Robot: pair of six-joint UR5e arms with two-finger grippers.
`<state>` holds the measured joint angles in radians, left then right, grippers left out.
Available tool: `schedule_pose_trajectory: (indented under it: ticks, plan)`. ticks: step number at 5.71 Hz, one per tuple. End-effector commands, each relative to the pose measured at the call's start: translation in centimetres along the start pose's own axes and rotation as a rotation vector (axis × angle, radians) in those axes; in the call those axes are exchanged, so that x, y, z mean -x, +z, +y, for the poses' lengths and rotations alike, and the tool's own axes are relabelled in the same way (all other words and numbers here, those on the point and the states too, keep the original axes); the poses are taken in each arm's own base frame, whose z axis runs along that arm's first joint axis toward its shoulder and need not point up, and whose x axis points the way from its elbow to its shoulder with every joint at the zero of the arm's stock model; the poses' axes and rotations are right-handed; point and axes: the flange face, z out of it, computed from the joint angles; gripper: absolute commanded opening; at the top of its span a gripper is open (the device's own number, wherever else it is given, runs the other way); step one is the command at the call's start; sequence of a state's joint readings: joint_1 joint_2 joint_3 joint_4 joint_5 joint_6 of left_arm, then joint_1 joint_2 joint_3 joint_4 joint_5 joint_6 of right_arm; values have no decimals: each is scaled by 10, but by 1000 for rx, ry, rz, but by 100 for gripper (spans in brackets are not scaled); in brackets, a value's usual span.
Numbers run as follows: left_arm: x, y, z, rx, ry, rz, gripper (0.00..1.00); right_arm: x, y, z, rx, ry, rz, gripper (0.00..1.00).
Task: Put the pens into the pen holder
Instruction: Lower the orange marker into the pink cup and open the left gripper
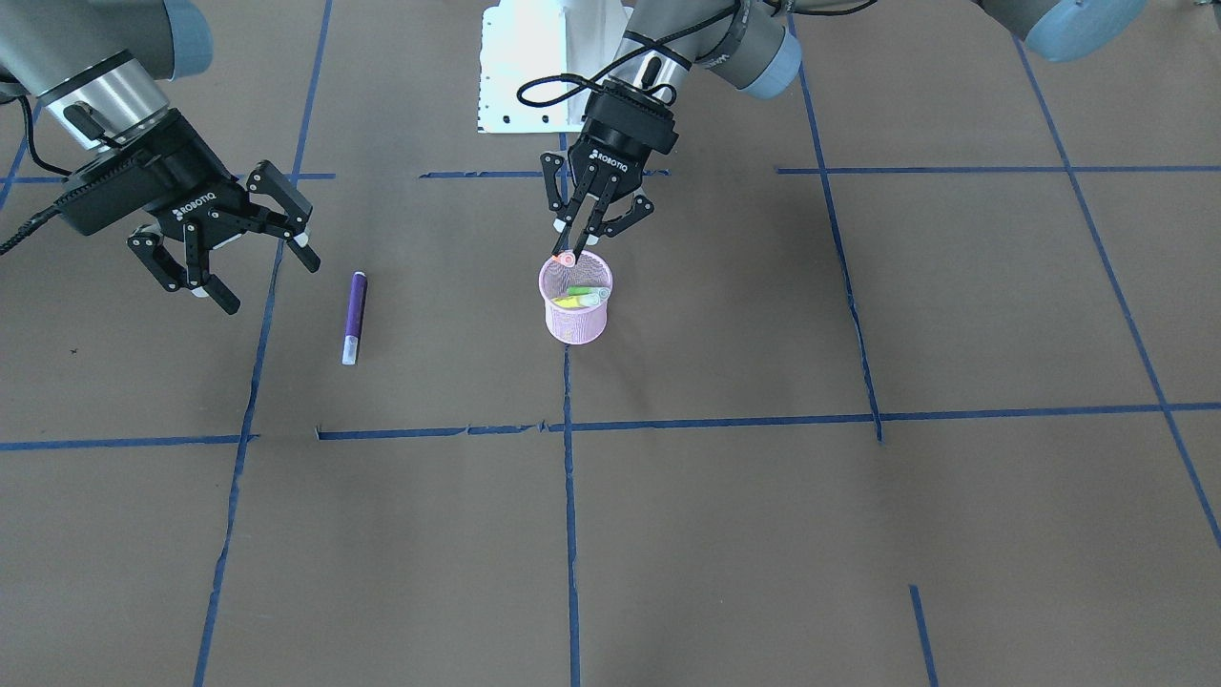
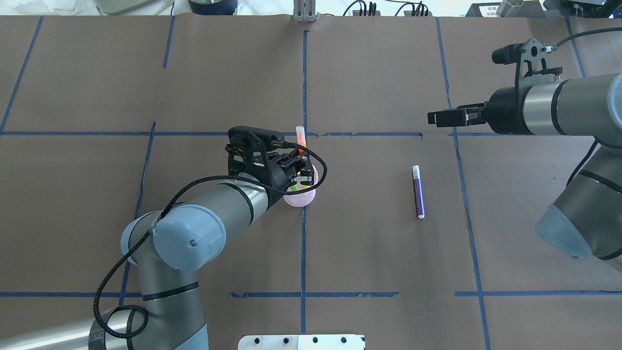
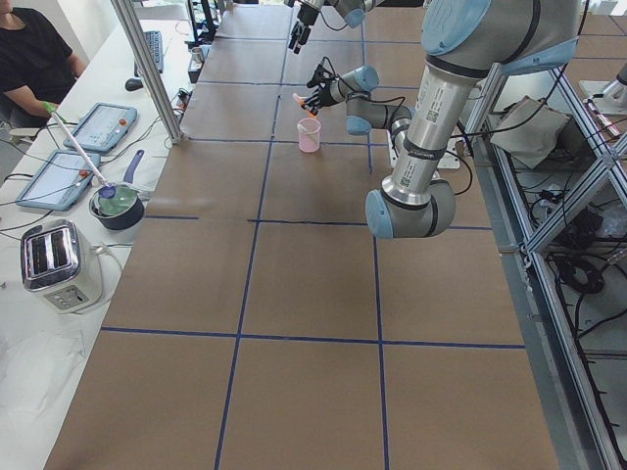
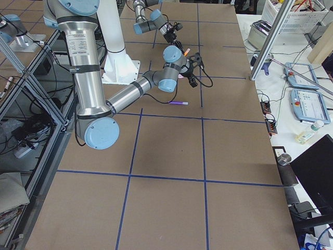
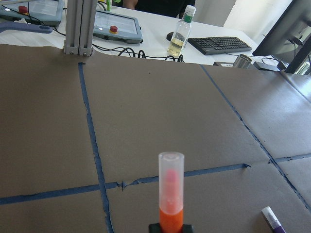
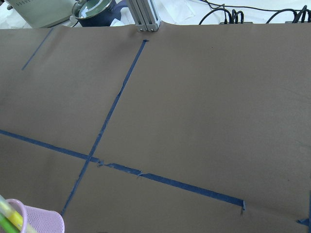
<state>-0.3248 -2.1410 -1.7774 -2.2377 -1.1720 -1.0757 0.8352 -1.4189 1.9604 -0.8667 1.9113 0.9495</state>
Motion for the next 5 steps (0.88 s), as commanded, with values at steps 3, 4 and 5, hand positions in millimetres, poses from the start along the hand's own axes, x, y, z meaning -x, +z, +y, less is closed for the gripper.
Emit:
schedule_pose_trajectory:
  ticks: [3, 4, 5]
  plan:
    - [5, -4, -2, -8, -6, 11, 30, 0, -2, 0, -1, 0, -1, 98]
    - [5, -6, -3, -10, -9, 18, 30, -7, -2, 4, 8, 6, 10, 98]
    - [9, -12, -9, -11, 0, 25, 32, -34, 2, 23, 83, 33, 35, 97]
